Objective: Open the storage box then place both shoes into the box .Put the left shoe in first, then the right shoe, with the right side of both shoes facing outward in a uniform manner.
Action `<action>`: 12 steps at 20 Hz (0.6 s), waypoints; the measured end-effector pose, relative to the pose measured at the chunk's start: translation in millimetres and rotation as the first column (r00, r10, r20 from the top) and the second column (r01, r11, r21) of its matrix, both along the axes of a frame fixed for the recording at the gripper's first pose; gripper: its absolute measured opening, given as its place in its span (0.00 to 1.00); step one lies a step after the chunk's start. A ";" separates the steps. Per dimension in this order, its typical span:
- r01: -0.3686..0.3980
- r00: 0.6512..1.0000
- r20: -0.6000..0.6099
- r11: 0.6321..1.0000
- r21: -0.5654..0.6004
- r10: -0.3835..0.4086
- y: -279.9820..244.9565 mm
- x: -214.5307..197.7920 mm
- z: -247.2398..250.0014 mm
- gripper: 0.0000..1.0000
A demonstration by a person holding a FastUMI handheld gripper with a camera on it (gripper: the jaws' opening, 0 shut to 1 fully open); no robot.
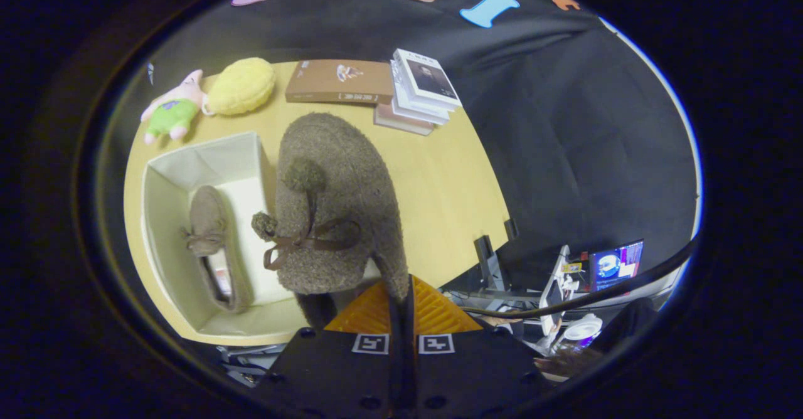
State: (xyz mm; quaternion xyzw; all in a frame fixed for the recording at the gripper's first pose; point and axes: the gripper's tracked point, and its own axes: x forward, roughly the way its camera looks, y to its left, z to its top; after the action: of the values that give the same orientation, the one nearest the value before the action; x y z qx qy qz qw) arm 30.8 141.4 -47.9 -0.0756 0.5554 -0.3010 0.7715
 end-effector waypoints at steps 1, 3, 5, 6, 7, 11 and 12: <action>-0.002 1.000 0.005 1.000 0.004 0.002 11.5 3.5 1.0 0.04; -0.029 0.999 0.026 0.999 0.028 0.029 38.8 15.5 -0.5 0.04; -0.058 0.996 0.065 0.996 0.072 0.054 68.0 27.6 -10.8 0.04; -0.065 0.996 0.072 0.994 0.092 0.059 80.2 30.3 -17.6 0.04; -0.067 0.996 0.070 0.992 0.109 0.060 88.5 31.0 -25.6 0.04; -0.077 0.997 0.028 0.983 0.167 0.074 107.9 42.0 -68.8 0.04; -0.078 0.997 0.015 0.982 0.173 0.076 109.1 44.2 -77.8 0.03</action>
State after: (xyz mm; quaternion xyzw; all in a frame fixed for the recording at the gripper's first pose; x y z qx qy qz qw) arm 75.0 250.4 -125.8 -0.0282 0.5731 -0.2217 0.7885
